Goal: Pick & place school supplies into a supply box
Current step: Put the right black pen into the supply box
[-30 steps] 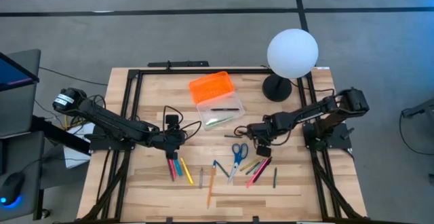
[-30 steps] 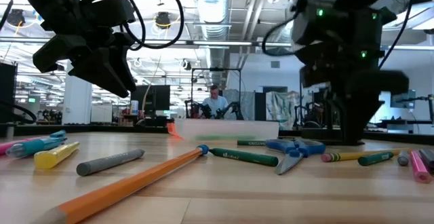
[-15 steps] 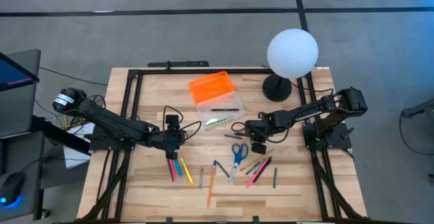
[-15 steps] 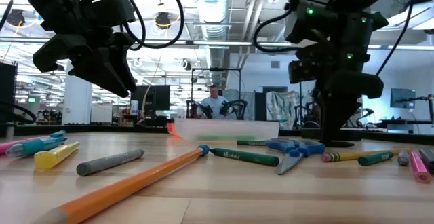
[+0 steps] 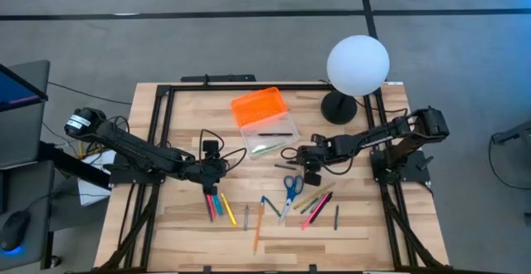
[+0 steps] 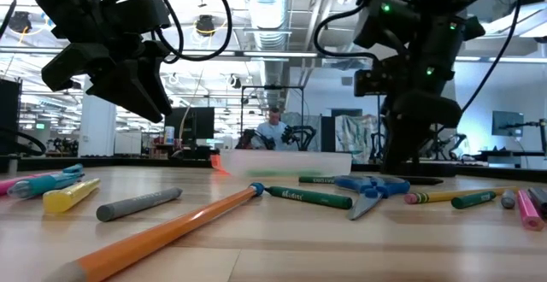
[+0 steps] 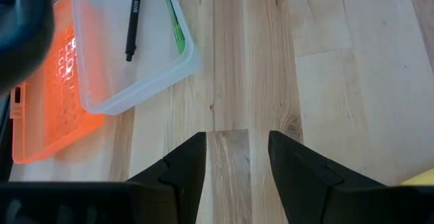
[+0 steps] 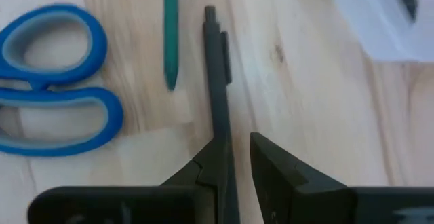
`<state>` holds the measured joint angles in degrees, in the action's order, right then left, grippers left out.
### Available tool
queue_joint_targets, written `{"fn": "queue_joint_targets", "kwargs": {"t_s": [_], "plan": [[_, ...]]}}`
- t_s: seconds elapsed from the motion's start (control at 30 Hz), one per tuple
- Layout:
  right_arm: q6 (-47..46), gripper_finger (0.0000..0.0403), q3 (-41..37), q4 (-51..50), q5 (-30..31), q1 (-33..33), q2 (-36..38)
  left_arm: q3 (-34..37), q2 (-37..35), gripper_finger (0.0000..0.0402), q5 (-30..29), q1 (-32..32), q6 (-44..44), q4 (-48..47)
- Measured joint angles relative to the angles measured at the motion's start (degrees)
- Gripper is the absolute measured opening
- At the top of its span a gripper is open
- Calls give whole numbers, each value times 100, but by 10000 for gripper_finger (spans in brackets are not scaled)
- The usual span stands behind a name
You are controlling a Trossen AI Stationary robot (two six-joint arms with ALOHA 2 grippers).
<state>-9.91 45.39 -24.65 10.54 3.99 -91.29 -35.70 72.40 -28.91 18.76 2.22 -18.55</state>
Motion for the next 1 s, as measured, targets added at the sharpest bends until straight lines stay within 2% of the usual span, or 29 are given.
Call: {"fn": "queue_joint_targets", "kwargs": {"t_s": [0.23, 0.43, 0.67, 1.0], "plan": [[293, 57, 15, 559, 13, 0, -126, 0, 0, 155, 0, 0, 2, 2], [289, 57, 39, 535, 0, -35, -615, 2, -2, 155, 2, 0, 3, 2], [32, 55, 64, 314, 18, -35, -739, 2, -2, 155, 2, 2, 3, 2], [-359, 11, 85, 20, -178, 42, -730, 2, -2, 155, 2, 0, 7, 2]]}}
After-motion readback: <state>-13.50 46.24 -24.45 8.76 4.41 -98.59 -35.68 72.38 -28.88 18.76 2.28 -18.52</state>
